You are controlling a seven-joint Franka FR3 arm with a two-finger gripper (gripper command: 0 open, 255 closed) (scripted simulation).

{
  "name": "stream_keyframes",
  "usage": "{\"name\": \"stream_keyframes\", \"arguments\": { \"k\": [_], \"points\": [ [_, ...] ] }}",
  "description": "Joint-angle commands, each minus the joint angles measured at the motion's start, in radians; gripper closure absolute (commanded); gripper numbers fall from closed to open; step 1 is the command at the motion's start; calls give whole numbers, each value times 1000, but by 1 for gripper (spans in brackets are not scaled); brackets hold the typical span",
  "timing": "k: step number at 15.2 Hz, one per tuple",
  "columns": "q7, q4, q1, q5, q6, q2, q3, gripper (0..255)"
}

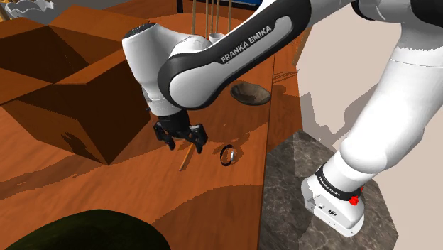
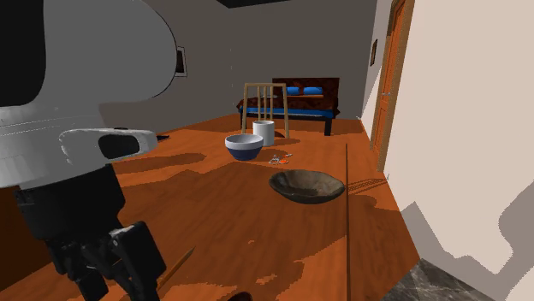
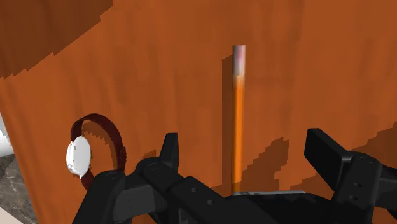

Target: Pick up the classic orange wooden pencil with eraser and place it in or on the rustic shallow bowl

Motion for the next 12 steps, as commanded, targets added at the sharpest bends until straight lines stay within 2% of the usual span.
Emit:
{"name": "stream_keyframes", "arguments": {
  "k": [1,7,8,12],
  "points": [
    [3,-8,2,-4,10,5,-3,0],
    [3,-7,2,-4,9,5,-3,0],
    [3,-7,2,-4,9,5,-3,255],
    [3,-7,2,-4,9,5,-3,255]
  ]
}}
